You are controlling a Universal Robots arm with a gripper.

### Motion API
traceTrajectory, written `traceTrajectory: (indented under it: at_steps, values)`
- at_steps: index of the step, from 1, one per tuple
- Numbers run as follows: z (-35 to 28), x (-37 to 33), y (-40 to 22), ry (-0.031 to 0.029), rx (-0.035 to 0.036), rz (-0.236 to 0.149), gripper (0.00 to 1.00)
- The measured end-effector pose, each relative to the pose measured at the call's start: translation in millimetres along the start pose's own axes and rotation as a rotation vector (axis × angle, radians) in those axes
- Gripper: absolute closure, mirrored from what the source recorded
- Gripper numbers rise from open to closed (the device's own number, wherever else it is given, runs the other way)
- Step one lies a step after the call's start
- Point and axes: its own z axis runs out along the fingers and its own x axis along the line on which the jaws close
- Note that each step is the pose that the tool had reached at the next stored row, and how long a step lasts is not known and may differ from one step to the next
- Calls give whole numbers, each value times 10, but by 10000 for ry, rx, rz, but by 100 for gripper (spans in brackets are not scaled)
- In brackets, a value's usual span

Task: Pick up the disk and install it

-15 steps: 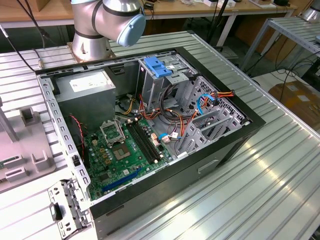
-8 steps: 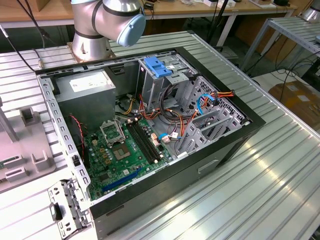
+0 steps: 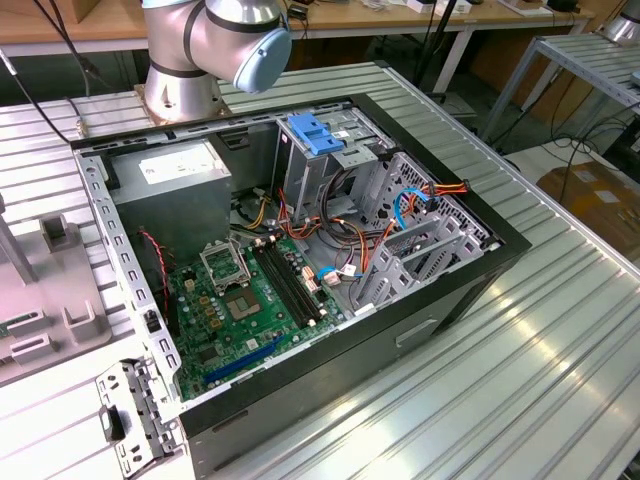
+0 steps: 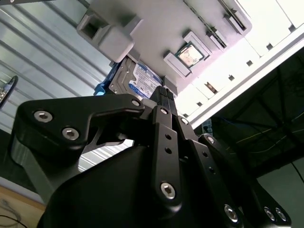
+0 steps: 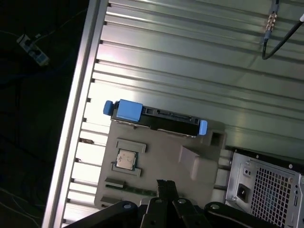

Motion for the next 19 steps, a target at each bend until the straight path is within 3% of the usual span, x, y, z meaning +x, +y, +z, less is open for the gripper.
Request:
traceTrajectory:
  at_steps: [8, 19]
  values:
    - [0, 0, 0, 29, -16, -650, 89]
    - [0, 0, 0, 55, -30, -1235, 89]
